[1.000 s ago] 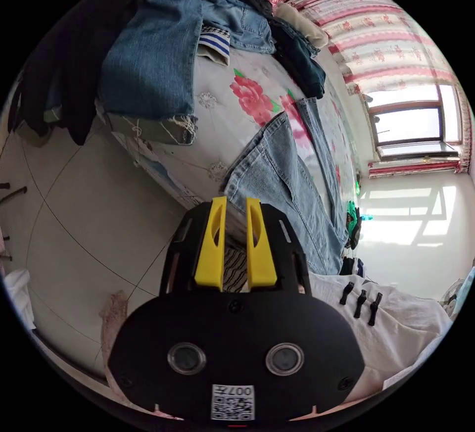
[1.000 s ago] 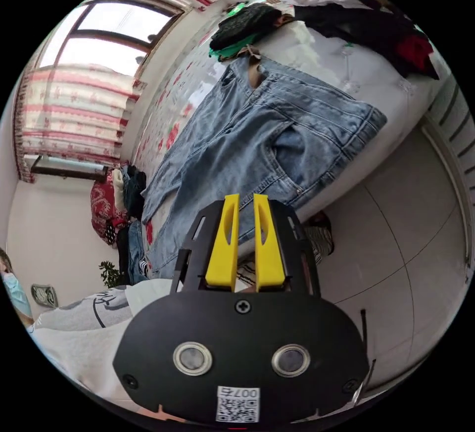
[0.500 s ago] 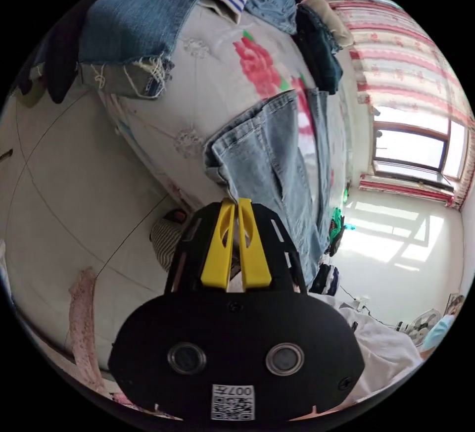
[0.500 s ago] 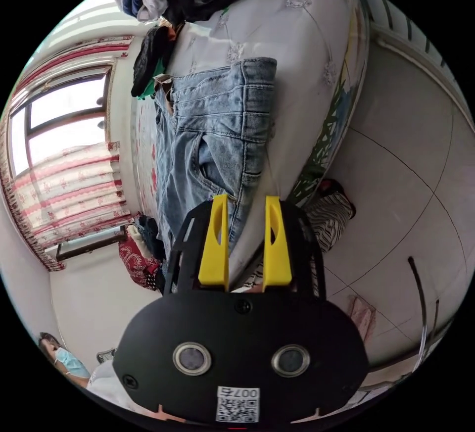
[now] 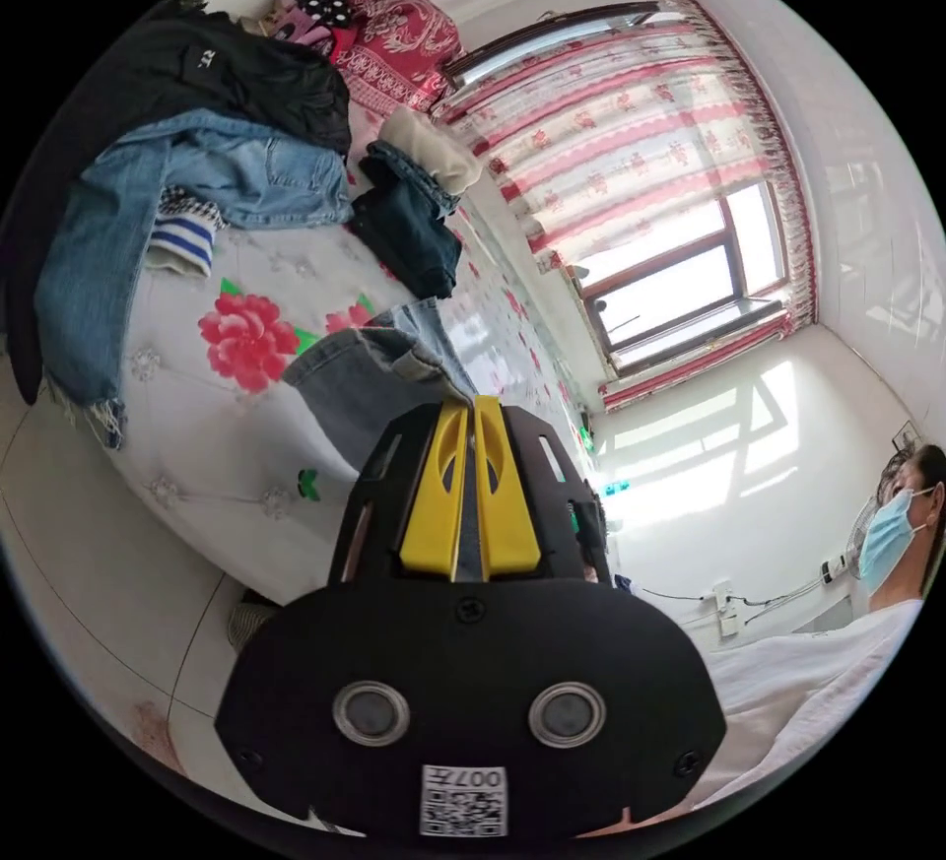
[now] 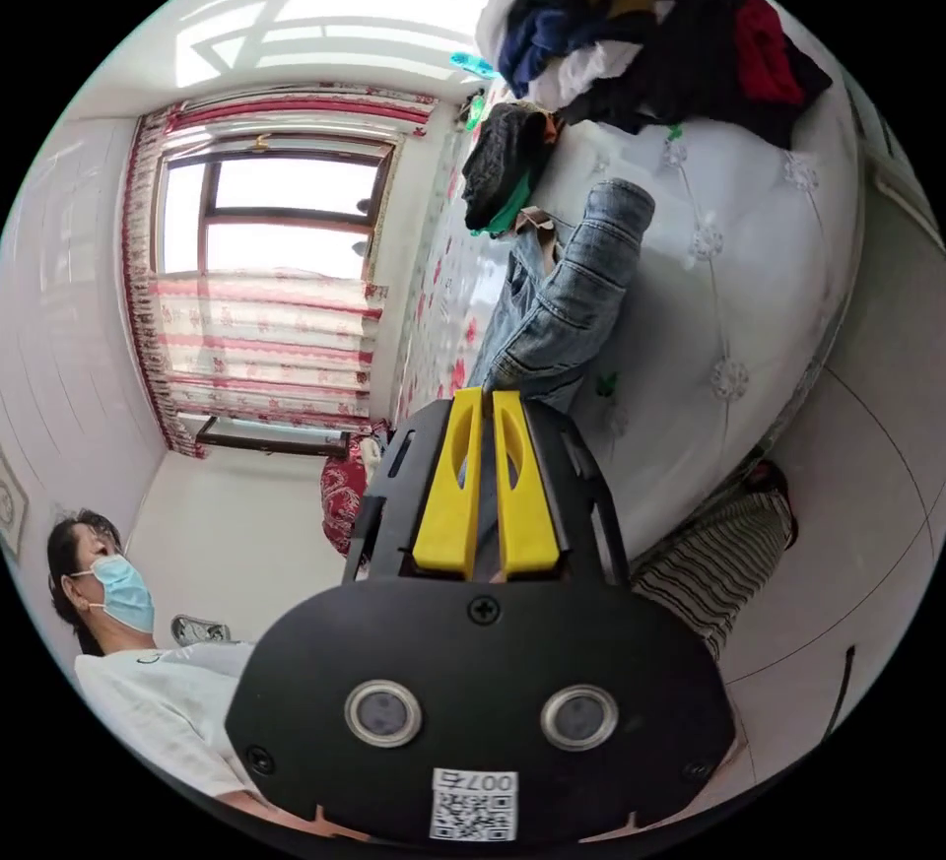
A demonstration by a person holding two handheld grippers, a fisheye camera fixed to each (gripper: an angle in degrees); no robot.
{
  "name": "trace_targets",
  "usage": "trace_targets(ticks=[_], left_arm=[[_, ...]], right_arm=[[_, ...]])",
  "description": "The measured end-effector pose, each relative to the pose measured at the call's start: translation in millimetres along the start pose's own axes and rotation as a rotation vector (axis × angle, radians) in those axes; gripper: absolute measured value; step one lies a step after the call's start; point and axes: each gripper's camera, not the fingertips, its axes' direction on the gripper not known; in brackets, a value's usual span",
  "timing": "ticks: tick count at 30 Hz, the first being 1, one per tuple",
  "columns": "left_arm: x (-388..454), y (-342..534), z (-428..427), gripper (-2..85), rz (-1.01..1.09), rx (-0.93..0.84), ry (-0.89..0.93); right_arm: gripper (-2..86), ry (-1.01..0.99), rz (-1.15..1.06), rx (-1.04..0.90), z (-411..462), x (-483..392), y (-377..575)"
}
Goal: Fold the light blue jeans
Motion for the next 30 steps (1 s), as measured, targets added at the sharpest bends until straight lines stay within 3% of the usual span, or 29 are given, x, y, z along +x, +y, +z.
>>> trace_targets(ticks=[6, 11, 14, 16, 19, 24, 30], left_arm=[[63, -41, 70, -0.9, 0.081, -0.003, -0.093], [113, -99, 166, -0.7, 0.078, -0.029, -0.257], [138, -143, 263, 0.2, 0.166, -0.121, -0.288], [136, -166, 342, 5.4, 0.125, -0.298, -0.381], [144, -175, 390, 7.1, 0.140, -0.317, -0.388], [171, -145, 435, 6.5, 0.402, -0.447, -0.532], [184, -93, 472, 4.0, 0.678, -0.537, -0.688]], right_arm=[[-0.2, 0.114, -0.202, -0.029, 39, -80, -29], [-0.1, 0.207, -0.361, -0.101, 131, -152, -90], [0.3, 0.334, -0.408, -0.137, 214, -174, -136], [0.6, 0.424, -0.401, -0.198, 267, -170, -163], [1.1, 0.580, -0.379, -0.242, 322, -157, -180], [2.1, 0.553, -0.512, -0.321, 349, -160, -150], [3.7, 0.543, -0.786, -0.565, 367, -192, -20]])
